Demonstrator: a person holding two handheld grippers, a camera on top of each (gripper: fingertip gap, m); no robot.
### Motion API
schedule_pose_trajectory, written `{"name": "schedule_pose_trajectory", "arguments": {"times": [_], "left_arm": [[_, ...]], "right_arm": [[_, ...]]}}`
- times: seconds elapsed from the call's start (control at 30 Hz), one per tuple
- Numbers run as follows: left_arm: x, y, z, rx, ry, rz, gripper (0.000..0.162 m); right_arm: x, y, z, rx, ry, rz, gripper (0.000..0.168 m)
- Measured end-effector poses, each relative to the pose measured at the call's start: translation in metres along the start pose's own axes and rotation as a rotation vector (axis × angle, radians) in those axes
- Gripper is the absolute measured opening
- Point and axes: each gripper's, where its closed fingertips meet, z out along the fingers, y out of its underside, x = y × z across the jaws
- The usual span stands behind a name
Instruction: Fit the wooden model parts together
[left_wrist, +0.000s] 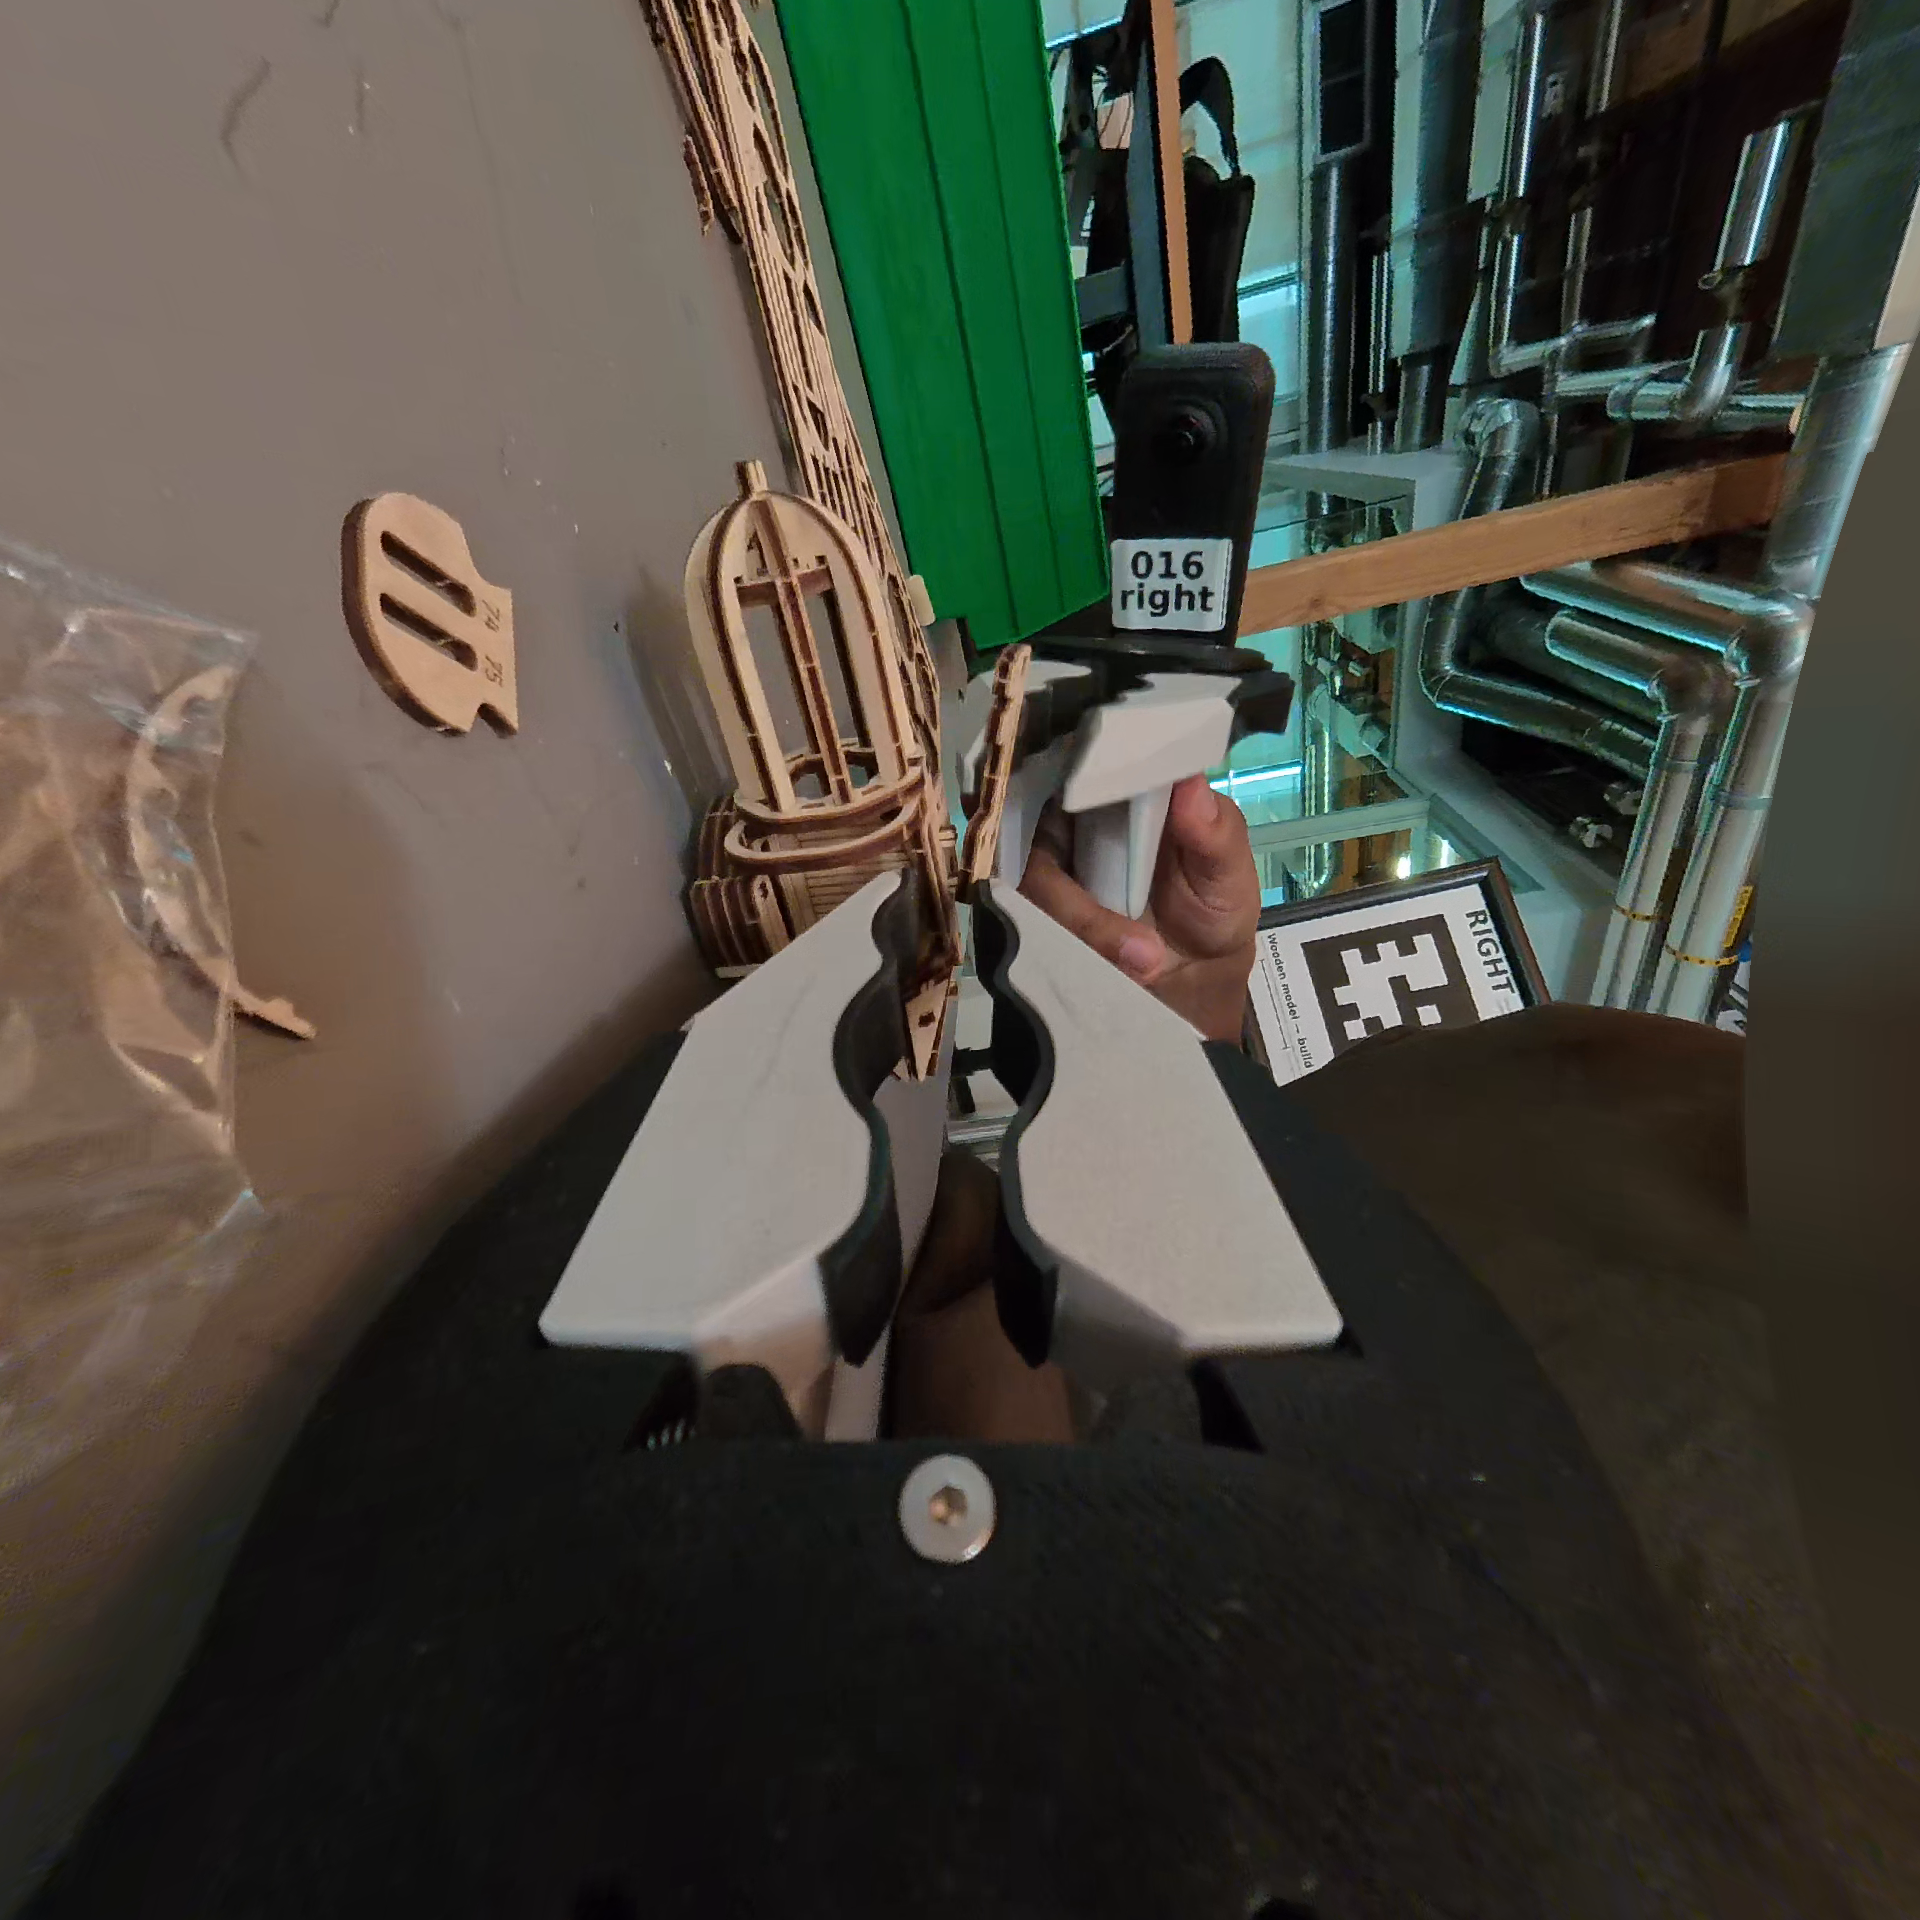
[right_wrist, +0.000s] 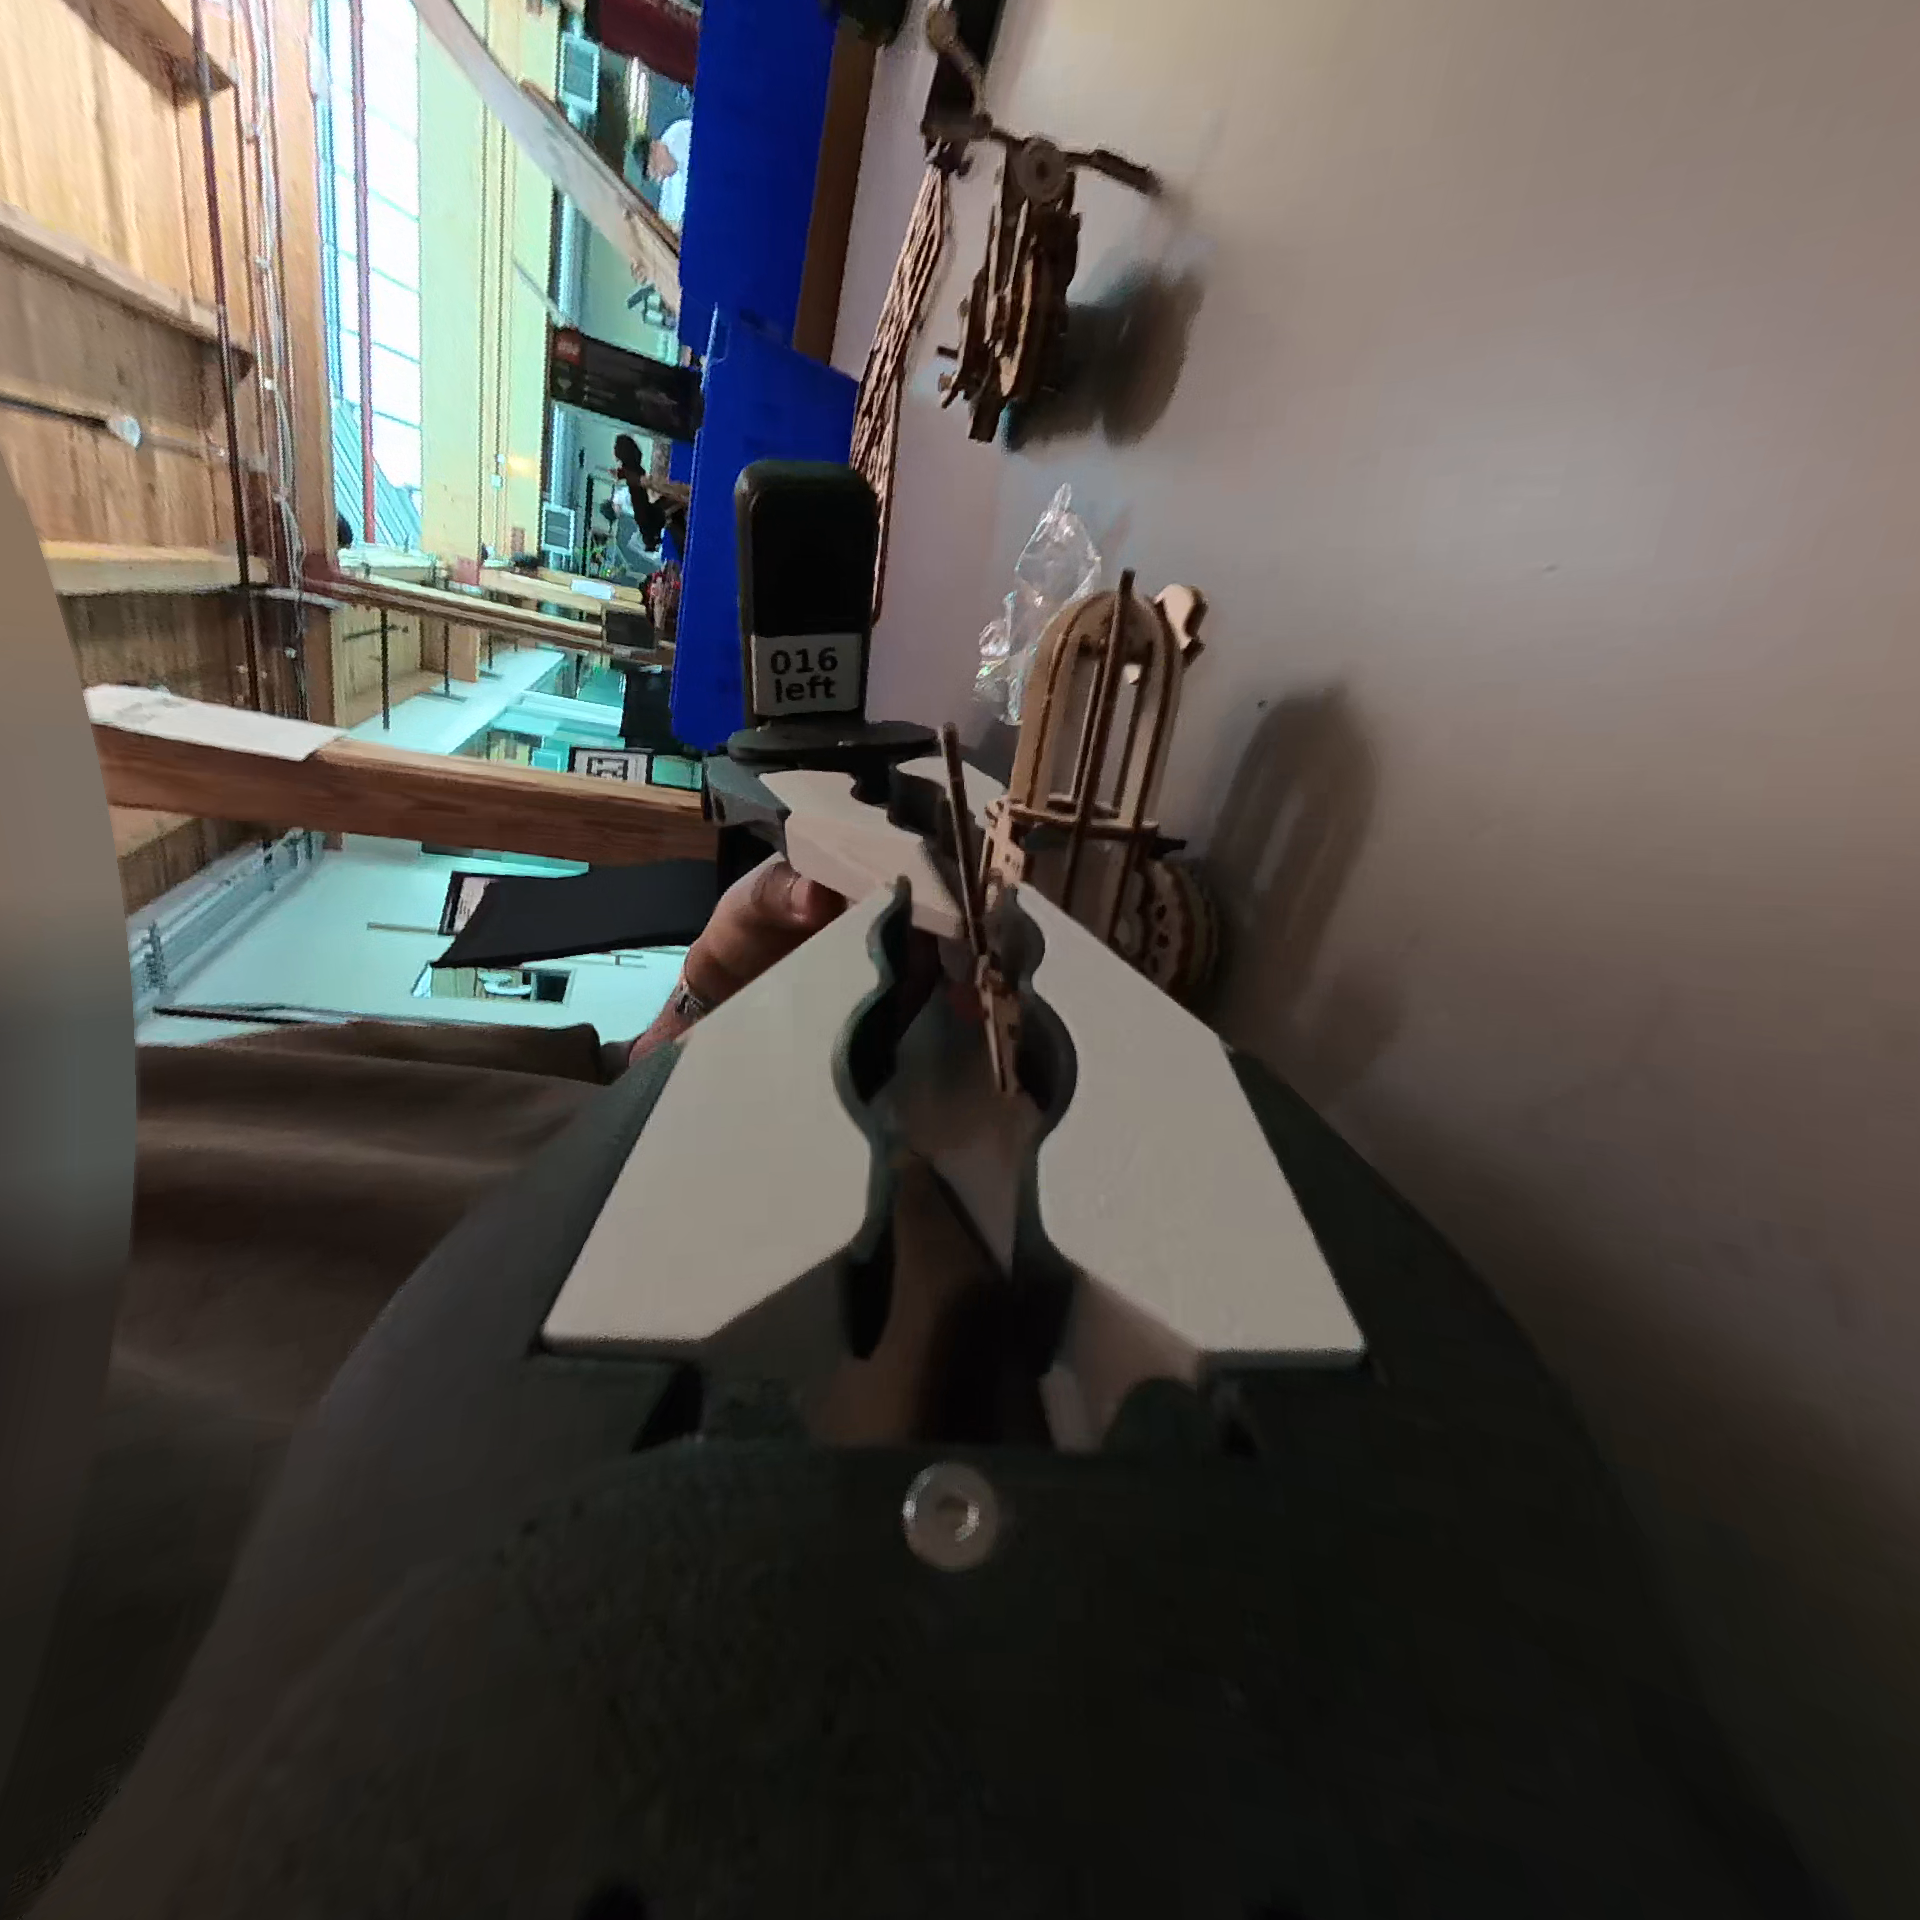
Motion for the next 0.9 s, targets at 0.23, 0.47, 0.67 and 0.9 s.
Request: {"name": "schedule_pose_trajectory", "arguments": {"times": [0.23,0.47,0.67,0.9], "left_arm": [[0.003,0.006,0.002,-0.029,0.005,0.037,0.009],[0.006,0.011,0.003,-0.054,0.010,0.079,0.009],[0.005,0.011,0.005,-0.064,0.002,0.092,0.010],[0.005,0.011,0.005,-0.064,0.000,0.100,0.012]], "right_arm": [[0.001,0.015,0.007,-0.060,-0.015,-0.077,0.018],[0.003,0.018,0.005,-0.080,-0.044,-0.117,0.007],[0.003,0.019,0.004,-0.080,-0.063,-0.121,0.006],[0.004,0.019,0.005,-0.086,-0.049,-0.142,0.006]]}}
